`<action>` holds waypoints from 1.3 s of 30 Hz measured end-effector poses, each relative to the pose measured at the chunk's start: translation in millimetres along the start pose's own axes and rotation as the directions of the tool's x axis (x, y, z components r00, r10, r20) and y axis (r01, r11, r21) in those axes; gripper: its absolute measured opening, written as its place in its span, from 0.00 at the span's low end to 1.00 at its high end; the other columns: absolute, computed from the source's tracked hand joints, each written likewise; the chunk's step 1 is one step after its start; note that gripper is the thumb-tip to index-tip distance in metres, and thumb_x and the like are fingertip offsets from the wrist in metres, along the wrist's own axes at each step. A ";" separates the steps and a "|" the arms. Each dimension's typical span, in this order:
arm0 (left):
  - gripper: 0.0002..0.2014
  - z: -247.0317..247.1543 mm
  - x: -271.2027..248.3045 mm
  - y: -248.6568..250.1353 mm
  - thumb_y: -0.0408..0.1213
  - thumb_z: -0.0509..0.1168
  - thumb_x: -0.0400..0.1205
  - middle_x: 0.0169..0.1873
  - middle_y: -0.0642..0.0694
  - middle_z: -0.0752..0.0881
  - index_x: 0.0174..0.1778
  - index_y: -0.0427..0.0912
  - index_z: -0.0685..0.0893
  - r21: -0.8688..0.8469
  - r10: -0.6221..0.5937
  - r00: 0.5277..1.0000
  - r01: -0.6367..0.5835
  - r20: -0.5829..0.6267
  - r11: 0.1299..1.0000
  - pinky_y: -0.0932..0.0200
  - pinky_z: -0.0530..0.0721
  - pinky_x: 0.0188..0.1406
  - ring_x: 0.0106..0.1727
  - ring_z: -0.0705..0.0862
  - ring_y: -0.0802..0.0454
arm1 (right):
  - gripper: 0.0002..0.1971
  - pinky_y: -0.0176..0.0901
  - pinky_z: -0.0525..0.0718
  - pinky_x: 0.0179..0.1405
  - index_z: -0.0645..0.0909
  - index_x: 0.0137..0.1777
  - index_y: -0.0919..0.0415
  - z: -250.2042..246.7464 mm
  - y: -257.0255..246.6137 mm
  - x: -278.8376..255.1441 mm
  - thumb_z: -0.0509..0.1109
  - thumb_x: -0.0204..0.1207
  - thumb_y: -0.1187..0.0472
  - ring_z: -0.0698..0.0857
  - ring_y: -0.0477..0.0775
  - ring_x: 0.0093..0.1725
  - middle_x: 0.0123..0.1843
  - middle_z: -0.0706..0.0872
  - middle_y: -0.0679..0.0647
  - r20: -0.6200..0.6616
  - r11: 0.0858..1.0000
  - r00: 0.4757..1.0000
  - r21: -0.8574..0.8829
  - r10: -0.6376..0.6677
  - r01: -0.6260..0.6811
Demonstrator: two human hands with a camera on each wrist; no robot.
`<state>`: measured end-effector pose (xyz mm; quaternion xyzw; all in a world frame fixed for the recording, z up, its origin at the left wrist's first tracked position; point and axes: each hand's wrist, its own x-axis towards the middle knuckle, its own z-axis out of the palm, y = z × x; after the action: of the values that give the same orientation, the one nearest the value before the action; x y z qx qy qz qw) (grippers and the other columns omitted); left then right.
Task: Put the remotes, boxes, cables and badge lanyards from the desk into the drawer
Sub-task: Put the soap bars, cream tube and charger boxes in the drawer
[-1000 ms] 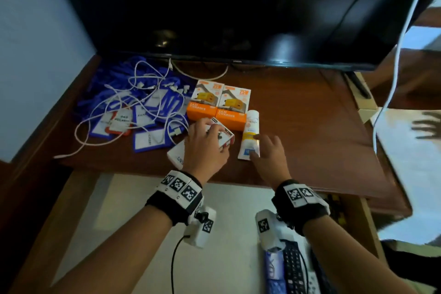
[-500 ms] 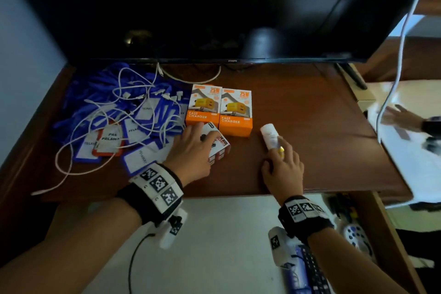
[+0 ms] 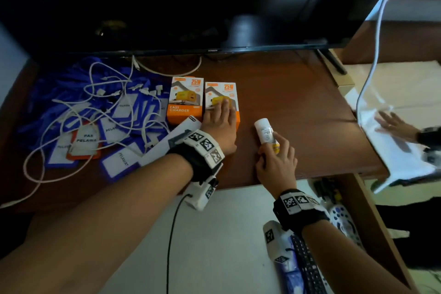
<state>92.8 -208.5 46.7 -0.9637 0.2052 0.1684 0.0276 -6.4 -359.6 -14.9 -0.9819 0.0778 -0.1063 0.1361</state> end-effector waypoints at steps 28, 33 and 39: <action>0.23 55.8 -95.3 94.0 0.51 0.73 0.54 0.73 0.44 0.68 0.43 0.49 0.77 -0.541 -0.287 0.922 0.109 -0.258 0.834 0.50 0.70 0.56 0.59 0.74 0.38 | 0.35 0.49 0.81 0.43 0.70 0.66 0.49 -54.9 56.1 -163.6 0.67 0.54 0.65 0.81 0.56 0.44 0.48 0.80 0.58 0.468 0.346 0.753 0.687 0.462 -0.639; 0.25 85.5 -148.6 96.0 0.49 0.74 0.52 0.67 0.47 0.72 0.42 0.50 0.74 -0.629 -0.296 0.904 0.040 -0.308 0.776 0.54 0.69 0.56 0.59 0.73 0.43 | 0.27 0.47 0.82 0.50 0.71 0.64 0.55 -32.5 59.1 -169.3 0.73 0.64 0.54 0.82 0.55 0.50 0.51 0.82 0.55 0.532 0.349 0.759 0.678 0.375 -0.647; 0.26 121.6 -194.2 95.7 0.49 0.75 0.53 0.59 0.50 0.72 0.44 0.52 0.73 -0.750 -0.298 0.933 0.048 -0.203 0.660 0.55 0.76 0.57 0.59 0.75 0.47 | 0.24 0.52 0.85 0.50 0.68 0.66 0.45 -20.1 45.3 -159.7 0.72 0.75 0.60 0.84 0.55 0.49 0.55 0.81 0.56 0.621 0.408 0.768 0.667 0.158 -0.624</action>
<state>-150.9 -206.1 -1.1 -0.9221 0.0282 0.0801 -0.3774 -170.8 -378.6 -38.8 -0.7301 0.2168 0.1445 0.6318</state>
